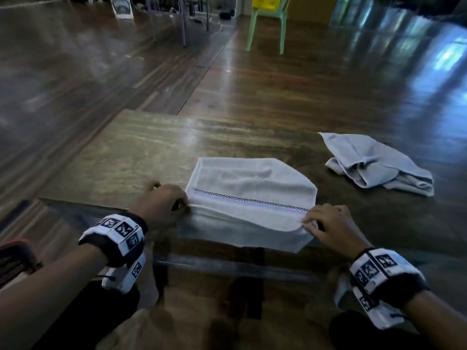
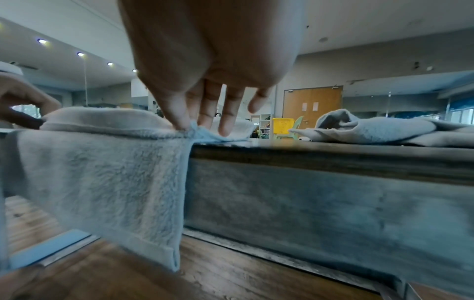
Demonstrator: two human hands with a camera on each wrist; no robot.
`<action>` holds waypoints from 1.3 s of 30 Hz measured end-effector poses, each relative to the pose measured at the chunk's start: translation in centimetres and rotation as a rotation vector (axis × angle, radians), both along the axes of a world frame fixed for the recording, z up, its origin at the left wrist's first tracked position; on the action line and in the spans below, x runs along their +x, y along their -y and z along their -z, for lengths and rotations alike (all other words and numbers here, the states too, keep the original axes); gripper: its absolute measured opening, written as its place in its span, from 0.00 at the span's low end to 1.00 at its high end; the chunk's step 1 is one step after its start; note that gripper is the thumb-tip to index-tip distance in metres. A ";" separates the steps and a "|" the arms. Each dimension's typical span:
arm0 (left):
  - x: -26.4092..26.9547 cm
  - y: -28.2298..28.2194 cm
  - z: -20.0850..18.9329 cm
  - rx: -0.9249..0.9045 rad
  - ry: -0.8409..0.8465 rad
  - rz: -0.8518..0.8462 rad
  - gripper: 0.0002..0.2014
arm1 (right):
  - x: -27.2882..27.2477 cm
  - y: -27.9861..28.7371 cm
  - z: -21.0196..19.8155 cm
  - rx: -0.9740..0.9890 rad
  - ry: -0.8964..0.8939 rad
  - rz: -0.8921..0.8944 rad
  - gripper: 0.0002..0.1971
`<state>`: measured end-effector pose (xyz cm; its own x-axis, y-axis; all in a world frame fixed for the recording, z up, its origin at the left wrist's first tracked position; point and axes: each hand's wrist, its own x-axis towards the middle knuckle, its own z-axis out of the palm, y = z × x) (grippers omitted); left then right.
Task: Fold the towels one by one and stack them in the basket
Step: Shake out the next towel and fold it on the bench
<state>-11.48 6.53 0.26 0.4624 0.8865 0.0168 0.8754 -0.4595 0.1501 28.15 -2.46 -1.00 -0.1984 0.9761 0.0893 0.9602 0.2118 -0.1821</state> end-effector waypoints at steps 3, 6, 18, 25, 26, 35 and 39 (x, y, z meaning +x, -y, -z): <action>0.8 -1.2 0.3 -0.002 0.005 -0.078 0.06 | -0.7 -1.4 0.4 0.106 0.053 0.079 0.04; 2.2 -2.9 0.1 0.025 -0.037 -0.113 0.04 | -1.2 -3.7 0.2 0.103 0.085 0.182 0.04; 5.6 -8.0 0.2 0.052 -0.069 -0.234 0.07 | -1.1 -8.7 -0.6 0.045 0.125 0.359 0.06; 4.0 -7.1 -1.0 0.011 0.056 -0.209 0.07 | -0.2 -7.7 -1.4 0.104 -0.014 0.356 0.05; 3.7 -6.8 -1.4 0.030 0.086 -0.206 0.07 | 0.1 -7.4 -1.7 0.141 -0.048 0.364 0.05; -0.4 -3.3 -3.1 0.261 0.325 -0.027 0.04 | 1.2 -2.5 -4.2 0.412 -0.242 0.136 0.09; -1.3 -1.7 -2.1 0.167 0.198 0.063 0.03 | 1.6 -1.0 -3.0 0.346 -0.221 0.034 0.08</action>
